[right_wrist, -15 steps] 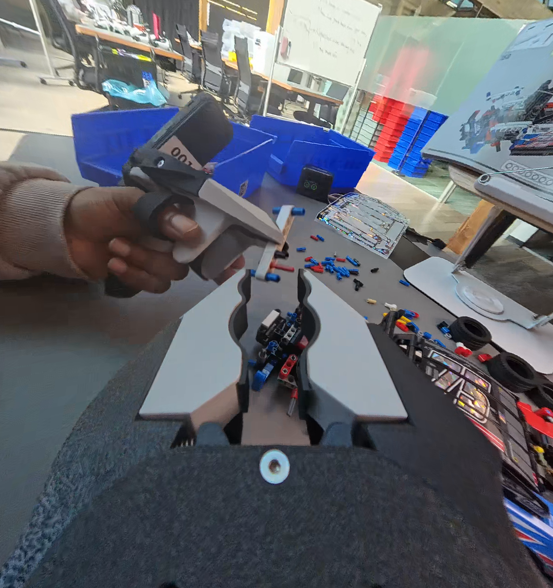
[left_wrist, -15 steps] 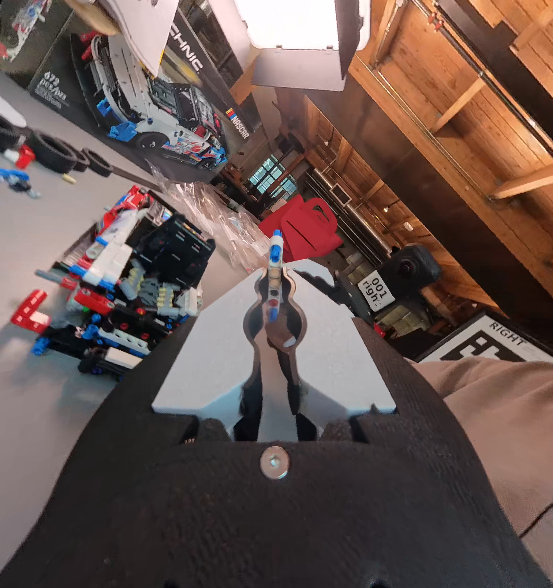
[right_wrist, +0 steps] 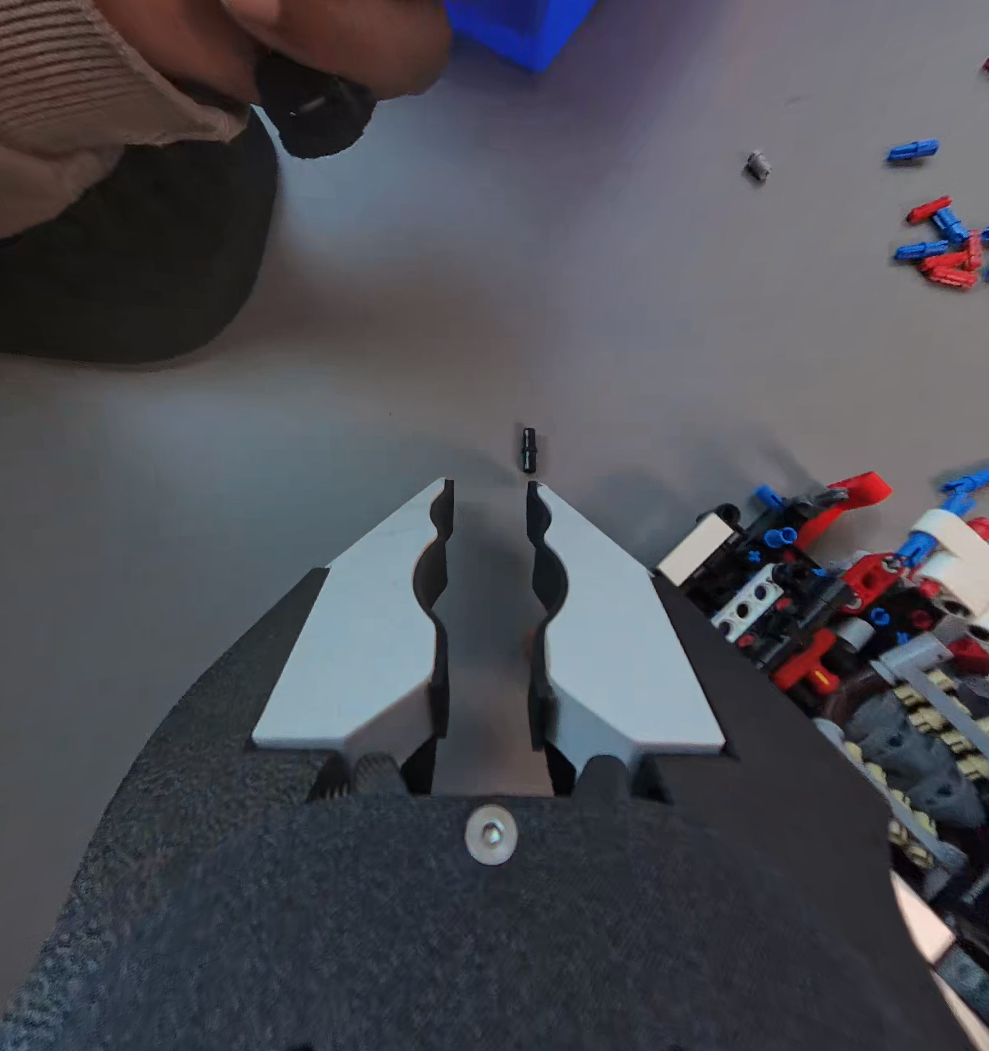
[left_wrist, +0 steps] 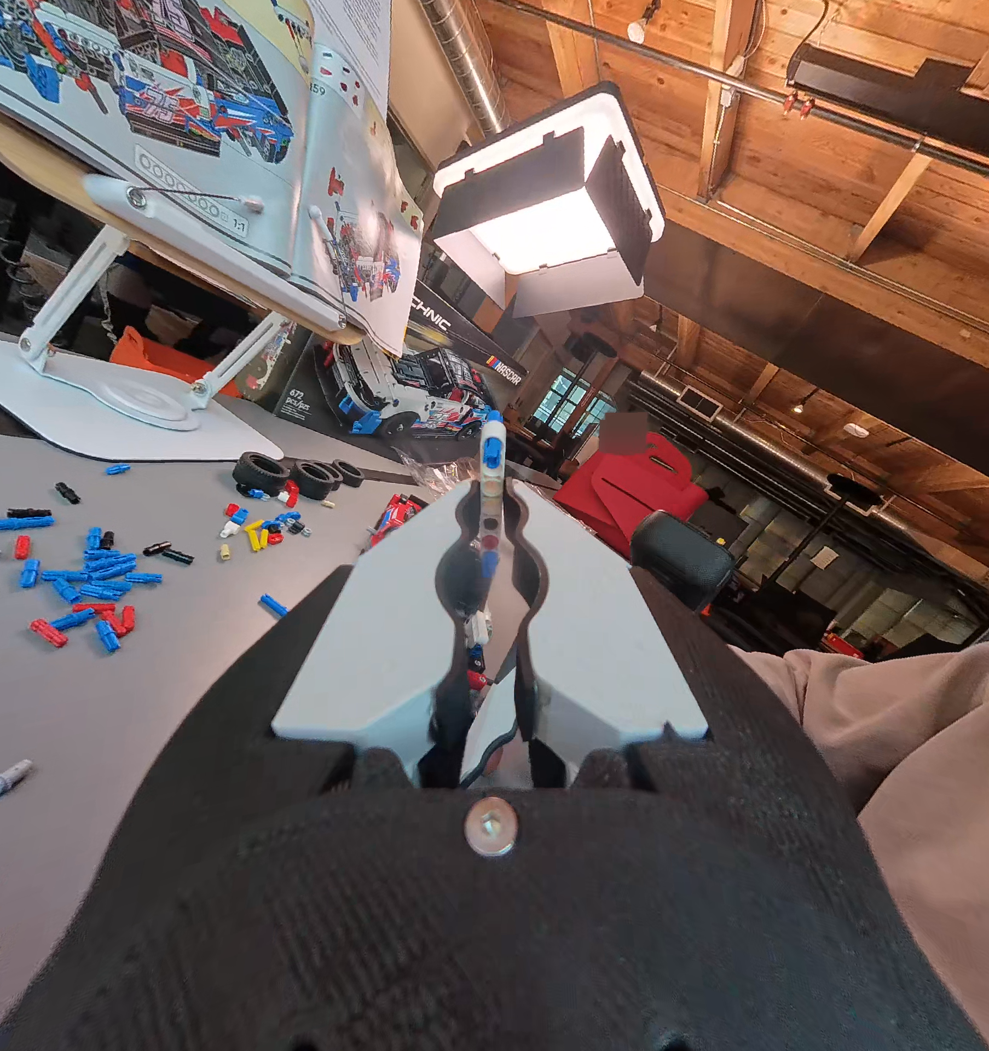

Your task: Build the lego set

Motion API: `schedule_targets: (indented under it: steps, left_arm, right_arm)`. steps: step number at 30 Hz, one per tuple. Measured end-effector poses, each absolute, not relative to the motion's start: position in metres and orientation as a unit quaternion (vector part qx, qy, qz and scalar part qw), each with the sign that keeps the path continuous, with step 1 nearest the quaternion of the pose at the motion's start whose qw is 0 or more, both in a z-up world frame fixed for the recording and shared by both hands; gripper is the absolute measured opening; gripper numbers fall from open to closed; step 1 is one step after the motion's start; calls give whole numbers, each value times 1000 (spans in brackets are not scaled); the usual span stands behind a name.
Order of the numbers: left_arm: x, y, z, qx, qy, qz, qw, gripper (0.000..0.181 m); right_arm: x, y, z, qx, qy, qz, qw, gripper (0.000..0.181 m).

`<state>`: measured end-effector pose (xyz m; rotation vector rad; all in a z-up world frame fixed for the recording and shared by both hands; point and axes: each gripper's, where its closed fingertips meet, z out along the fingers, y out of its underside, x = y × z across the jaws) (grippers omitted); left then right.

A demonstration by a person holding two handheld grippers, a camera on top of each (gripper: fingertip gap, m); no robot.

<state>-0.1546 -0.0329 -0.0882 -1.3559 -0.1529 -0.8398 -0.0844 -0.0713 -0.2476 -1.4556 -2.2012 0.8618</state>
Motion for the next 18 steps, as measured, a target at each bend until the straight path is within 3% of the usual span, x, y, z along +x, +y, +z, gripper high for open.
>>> schedule_targets:
  steps: [13,18]
  left_arm:
    - [-145,-41,-79,-616,-28,-359,700,6]
    - [-114,-39,-95,-647,26,-395,651,6]
  right_arm:
    - [-101,-64,-256,-509,-803,239,196,2]
    - [-73,-67,-229,-463,-797,322,215,3]
